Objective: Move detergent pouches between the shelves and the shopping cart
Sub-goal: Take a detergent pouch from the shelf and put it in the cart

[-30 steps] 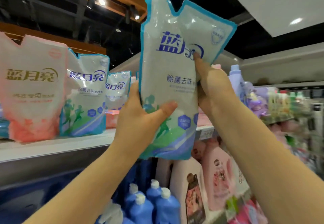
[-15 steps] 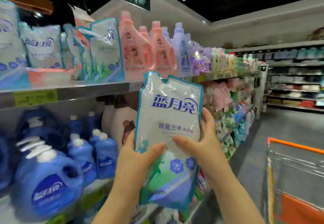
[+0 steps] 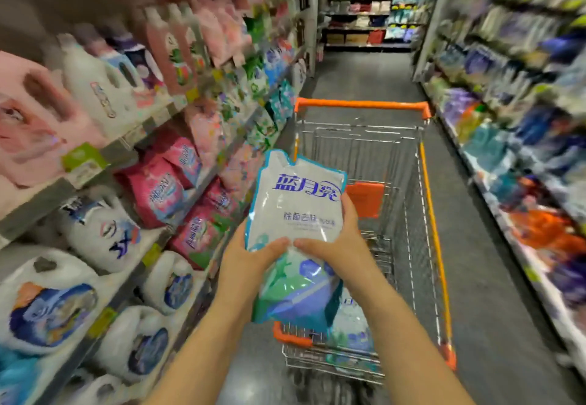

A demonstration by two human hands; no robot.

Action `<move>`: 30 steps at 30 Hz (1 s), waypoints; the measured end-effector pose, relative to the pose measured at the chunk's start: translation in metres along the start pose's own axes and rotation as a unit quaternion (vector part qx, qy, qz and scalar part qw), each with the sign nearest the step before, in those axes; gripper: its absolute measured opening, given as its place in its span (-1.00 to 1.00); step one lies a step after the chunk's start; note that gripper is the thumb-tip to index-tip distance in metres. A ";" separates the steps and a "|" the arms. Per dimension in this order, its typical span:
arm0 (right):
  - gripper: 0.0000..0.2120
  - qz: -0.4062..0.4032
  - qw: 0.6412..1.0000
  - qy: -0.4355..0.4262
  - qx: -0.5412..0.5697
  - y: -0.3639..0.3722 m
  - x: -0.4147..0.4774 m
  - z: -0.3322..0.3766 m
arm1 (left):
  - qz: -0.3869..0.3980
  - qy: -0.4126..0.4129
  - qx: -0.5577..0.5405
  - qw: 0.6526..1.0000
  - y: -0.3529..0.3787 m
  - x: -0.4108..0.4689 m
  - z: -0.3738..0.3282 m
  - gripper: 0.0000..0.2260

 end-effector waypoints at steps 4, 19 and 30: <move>-0.10 -0.075 0.996 0.042 -0.006 -0.062 0.029 -0.046 | 0.105 -0.044 0.007 0.994 0.067 0.043 0.046 -0.68; -0.14 -0.270 0.916 0.295 0.020 -0.187 0.038 -0.253 | 0.335 -0.349 0.133 0.865 0.180 0.108 0.260 -0.69; -0.08 -0.194 0.884 0.403 -0.135 -0.266 0.050 -0.356 | 0.339 -0.521 0.192 0.759 0.228 0.053 0.406 -0.75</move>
Point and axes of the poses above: each hand's wrist, its own x-axis towards the middle knuckle, its own y-axis out of the palm, z = x × y, the point moved 9 cm from there along x, towards the middle knuckle, and after that the axes turned 8 degrees about x, right-handed, at the moved point
